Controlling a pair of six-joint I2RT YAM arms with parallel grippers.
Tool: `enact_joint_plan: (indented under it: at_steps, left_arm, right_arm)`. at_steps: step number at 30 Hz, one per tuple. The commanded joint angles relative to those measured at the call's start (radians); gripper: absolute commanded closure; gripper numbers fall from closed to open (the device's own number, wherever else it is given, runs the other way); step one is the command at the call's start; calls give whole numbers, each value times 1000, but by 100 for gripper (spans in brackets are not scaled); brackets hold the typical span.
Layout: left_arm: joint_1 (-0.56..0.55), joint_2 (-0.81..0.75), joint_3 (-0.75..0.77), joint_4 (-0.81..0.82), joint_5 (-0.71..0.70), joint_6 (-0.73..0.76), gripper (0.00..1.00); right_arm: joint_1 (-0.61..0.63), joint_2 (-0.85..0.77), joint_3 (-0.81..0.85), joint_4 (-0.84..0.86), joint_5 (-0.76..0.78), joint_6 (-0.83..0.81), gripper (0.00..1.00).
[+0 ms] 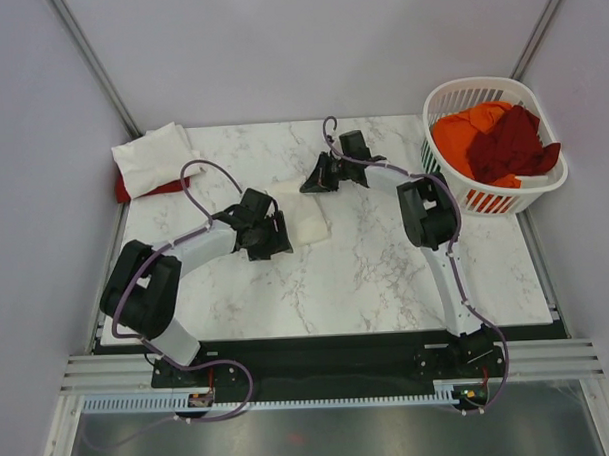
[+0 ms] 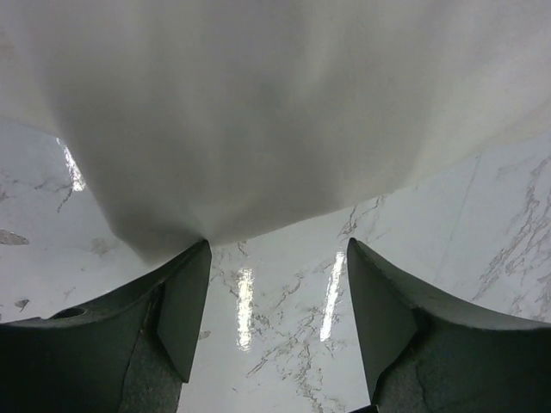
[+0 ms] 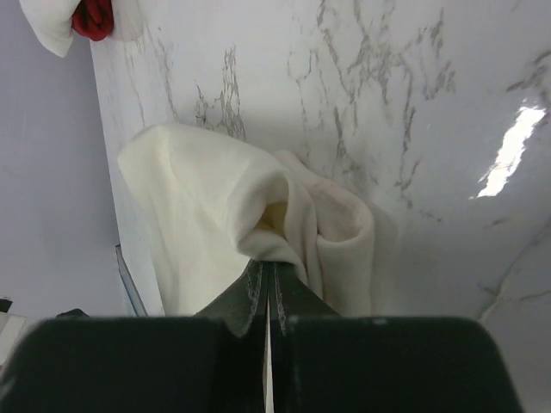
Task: Fold and stack the t-shirts
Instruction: Fold the tshirt, then neatly place the folded tshirt to the corner
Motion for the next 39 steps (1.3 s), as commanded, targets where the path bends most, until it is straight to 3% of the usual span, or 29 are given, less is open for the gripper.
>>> enact_joint_plan:
  at_steps: [1,7,12,15,18,19,24,29,33,39]
  left_arm:
    - [-6,4,-41,57,-37,-44,29]
    - [-1,13,-89,55,-92,-50,29]
    - [-24,-37,-72,49,-66,-47,30]
    - [-40,-102,-3,-12,-94,-9,28]
    - [-26,-177,87,-83,-150,46,15]
    - [-11,-200,100,-89,-143,55,5]
    - [175,-220,143,-95,-80,78,2]
    - [264,-136,186,-66,-66,101,2]
    - [356,-15,187,87,95,105,2]
    - [388,152,206,209,185,137,5]
  right_arm:
    - [-53,28,39,12,-10,-26,100]
    - [-138,13,-15,-41,4,-73,93]
    - [-149,-19,65,-282,277,-228,93]
    - [-132,-114,63,-333,394,-288,83]
    - [-116,-217,49,-373,460,-325,68]
    - [-113,-243,34,-387,472,-326,62]
    - [-106,-453,-198,-352,466,-291,59]
    - [-64,-596,-358,-329,503,-260,57]
    - [14,-671,-449,-319,516,-227,54]
    - [74,-822,-582,-344,540,-239,50]
